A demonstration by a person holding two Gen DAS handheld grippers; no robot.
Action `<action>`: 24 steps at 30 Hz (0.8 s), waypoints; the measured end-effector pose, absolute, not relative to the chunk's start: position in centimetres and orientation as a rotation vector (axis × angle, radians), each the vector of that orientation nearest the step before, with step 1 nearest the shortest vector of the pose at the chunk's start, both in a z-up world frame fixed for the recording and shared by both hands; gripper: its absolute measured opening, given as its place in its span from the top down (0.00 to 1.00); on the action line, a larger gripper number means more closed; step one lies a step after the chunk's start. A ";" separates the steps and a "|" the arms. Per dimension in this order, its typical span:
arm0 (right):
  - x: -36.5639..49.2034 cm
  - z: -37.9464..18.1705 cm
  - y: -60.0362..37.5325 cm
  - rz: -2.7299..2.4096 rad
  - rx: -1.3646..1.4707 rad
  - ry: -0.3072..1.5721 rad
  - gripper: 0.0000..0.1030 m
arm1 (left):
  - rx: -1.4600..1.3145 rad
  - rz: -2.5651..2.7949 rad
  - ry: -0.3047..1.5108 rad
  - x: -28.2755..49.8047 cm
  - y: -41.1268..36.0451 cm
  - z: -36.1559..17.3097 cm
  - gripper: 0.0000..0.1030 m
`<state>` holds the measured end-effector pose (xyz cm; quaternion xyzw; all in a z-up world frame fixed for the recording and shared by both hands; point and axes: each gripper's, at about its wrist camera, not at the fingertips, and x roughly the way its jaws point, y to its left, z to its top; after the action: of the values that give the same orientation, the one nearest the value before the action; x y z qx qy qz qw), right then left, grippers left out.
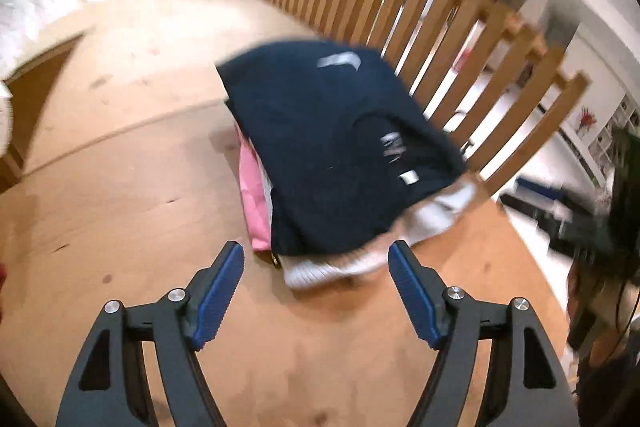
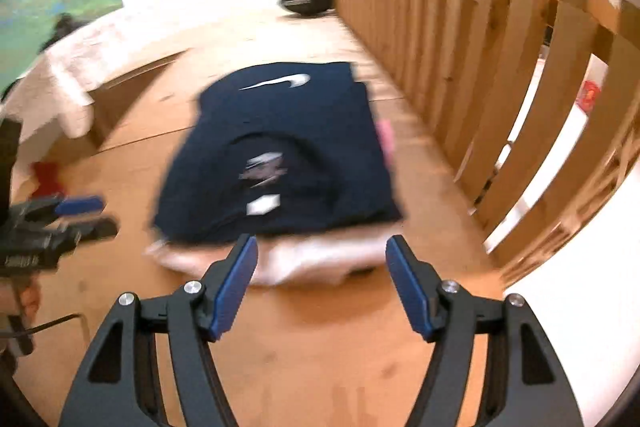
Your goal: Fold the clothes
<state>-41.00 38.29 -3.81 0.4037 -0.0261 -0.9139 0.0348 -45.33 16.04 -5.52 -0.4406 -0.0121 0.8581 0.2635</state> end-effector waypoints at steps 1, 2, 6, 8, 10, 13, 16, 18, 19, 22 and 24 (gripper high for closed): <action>-40.3 -3.8 37.3 -2.801 1.231 -0.044 0.36 | -1.174 2.326 -0.036 -44.8 15.6 -4.9 0.27; -39.3 -3.7 36.3 -2.800 1.221 -0.004 0.36 | -1.165 2.326 -0.029 -43.7 15.2 -4.4 0.27; -33.0 -1.9 32.6 -2.935 1.227 0.213 0.36 | -1.128 2.329 0.003 -38.9 13.8 -2.7 0.25; -31.0 -1.9 31.9 -2.924 1.216 0.167 0.36 | -1.099 2.350 0.036 -36.2 13.7 -1.9 0.24; -29.1 -1.5 31.9 -2.918 1.202 0.105 0.36 | -1.086 2.372 0.070 -33.6 13.2 -1.5 0.24; -25.6 -0.4 31.0 -2.932 1.167 0.079 0.36 | -1.084 2.403 0.118 -30.4 12.9 -1.6 0.21; -23.2 0.1 30.3 -2.953 1.117 0.069 0.36 | -1.056 2.444 0.130 -26.6 11.9 -1.4 0.20; -21.1 0.5 29.9 -2.971 1.099 0.040 0.36 | -1.025 2.461 0.116 -24.1 11.2 -1.0 0.20; -20.2 0.6 29.6 -2.981 1.091 0.038 0.36 | -1.011 2.462 0.109 -23.0 10.9 -0.8 0.20; -17.7 0.4 28.9 -2.997 1.081 0.033 0.35 | -0.990 2.447 0.098 -20.0 10.1 -0.7 0.20; -16.1 0.3 28.3 -3.006 1.070 0.027 0.35 | -0.994 2.426 0.105 -18.2 9.6 -0.8 0.20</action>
<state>-16.15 28.27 0.32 0.3352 0.0084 -0.9418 -0.0246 -18.20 9.64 -0.80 -0.3661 0.0386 0.8938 0.2561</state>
